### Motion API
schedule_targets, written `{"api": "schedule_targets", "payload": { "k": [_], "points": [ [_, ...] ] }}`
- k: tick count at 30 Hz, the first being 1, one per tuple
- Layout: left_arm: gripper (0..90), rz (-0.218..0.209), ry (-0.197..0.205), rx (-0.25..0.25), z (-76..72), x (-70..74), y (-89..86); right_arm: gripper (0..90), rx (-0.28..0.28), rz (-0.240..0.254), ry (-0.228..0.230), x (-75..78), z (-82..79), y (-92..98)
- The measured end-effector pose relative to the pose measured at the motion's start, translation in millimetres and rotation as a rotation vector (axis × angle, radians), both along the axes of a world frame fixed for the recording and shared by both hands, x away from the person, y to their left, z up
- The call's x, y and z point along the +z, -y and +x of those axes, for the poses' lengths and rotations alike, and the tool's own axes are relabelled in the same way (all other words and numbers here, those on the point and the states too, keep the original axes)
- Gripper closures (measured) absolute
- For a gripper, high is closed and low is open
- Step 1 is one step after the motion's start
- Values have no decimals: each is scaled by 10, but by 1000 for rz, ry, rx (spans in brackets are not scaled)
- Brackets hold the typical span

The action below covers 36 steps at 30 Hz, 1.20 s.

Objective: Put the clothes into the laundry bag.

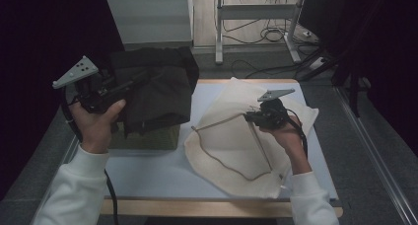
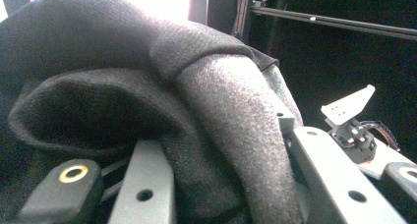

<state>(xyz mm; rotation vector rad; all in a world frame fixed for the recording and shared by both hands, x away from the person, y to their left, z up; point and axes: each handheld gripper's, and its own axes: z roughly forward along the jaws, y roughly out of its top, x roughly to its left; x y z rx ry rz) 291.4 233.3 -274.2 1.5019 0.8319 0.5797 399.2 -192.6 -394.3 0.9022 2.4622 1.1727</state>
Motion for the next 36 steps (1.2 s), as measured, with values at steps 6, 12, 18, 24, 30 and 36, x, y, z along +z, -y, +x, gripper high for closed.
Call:
{"api": "schedule_targets", "payload": {
  "k": [6, 12, 18, 24, 30, 36],
  "points": [
    [671, 8, 5, -25, -31, -27, 47, 859, 0, 0, 2, -8, 4, -8],
    [670, 18, 10, -58, -45, -15, 133, 859, -1, 0, -4, -39, 25, -14],
    [670, 24, 10, -75, -67, -16, 214, 859, -11, 4, 3, -39, 34, 3],
    [670, 26, 12, -108, -87, -19, 299, 859, -18, 8, 2, -47, 44, 11],
    [670, 29, 8, -127, -109, -48, 355, 859, -23, 13, 0, -53, 58, 36],
    [670, 25, 8, -150, -151, -61, 384, 859, -27, 14, -2, -62, 65, 38]
  ]
}}
